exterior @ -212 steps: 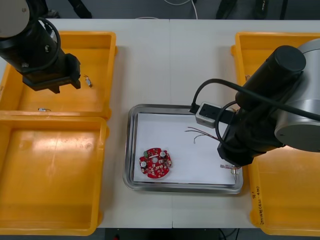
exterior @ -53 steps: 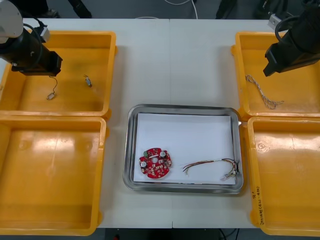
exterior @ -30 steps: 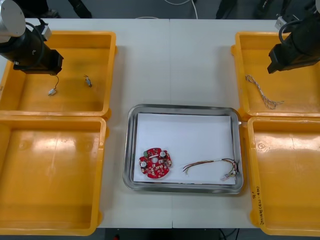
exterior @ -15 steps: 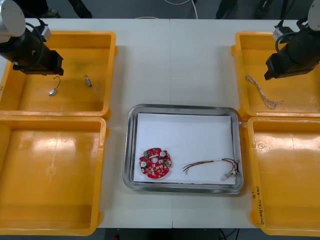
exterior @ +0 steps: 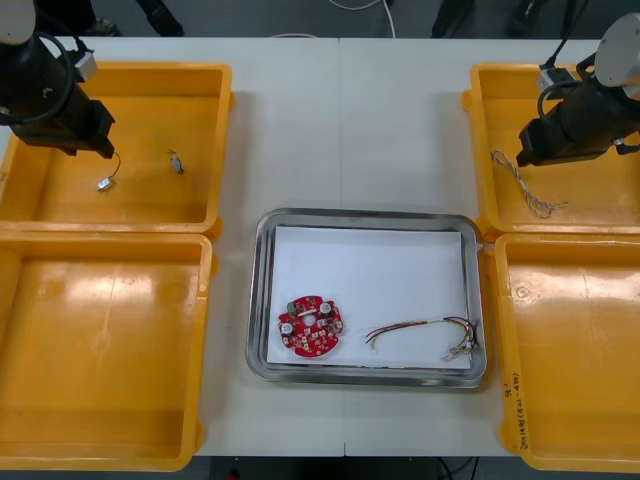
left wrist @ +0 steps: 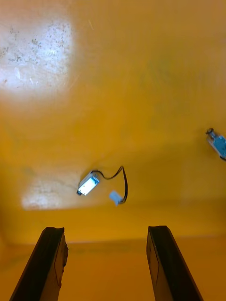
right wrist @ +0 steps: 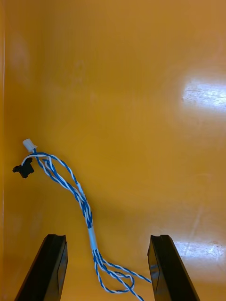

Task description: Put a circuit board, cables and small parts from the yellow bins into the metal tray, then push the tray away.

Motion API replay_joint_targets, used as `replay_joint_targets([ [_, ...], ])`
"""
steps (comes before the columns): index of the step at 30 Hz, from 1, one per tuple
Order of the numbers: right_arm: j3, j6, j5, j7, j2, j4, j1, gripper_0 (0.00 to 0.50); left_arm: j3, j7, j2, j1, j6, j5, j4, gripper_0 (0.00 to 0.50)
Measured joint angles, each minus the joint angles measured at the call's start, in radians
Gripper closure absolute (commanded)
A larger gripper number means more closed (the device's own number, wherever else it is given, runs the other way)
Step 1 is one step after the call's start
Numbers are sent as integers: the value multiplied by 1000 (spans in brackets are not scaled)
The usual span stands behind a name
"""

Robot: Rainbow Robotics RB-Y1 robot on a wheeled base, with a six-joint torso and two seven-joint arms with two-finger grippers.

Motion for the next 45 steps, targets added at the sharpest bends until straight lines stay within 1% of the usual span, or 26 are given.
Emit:
replay_joint_targets([
  [4,0,-38,2,51,14,20,2,0,22,0,22,0,75,10,-35,0],
  [8,0,-87,3,52,27,26,15,0,105,0,26,0,130,11,-37,0],
  [11,0,-100,4,52,30,26,28,0,167,0,26,5,155,10,-56,0],
  [15,0,-100,4,66,31,26,40,0,230,0,26,40,154,9,-115,0],
  [19,0,-100,4,100,32,26,55,0,262,0,26,88,140,4,-161,0],
  [24,0,-100,4,102,33,26,73,0,266,0,26,118,118,-3,-165,0],
  [29,0,-101,4,102,34,25,78,0,266,0,26,144,71,-3,-165,0],
  [31,-1,-101,3,102,34,25,78,16,266,0,26,157,51,-3,-165,0],
  [32,-1,-101,3,102,34,25,78,32,266,0,26,163,40,-3,-165,0],
  [33,-1,-101,3,102,34,25,78,88,266,0,26,169,27,-3,-165,0],
  [34,-1,-101,3,102,34,25,78,182,266,0,26,175,16,-3,-166,0],
  [35,-1,-101,3,102,34,25,78,243,266,0,26,181,3,-3,-167,0],
  [36,-1,-101,3,102,34,25,78,243,266,0,26,187,-9,-3,-167,0],
  [37,-1,-101,3,103,34,25,78,470,266,0,26,193,-19,-3,-167,0],
  [38,-1,-101,3,103,34,25,79,493,266,0,26,198,-27,-3,-167,0],
  [39,-1,-101,3,103,35,25,79,500,266,0,26,204,-35,-3,-168,0],
  [45,-1,-102,3,104,35,25,79,500,266,0,26,226,-63,-4,-168,0],
])
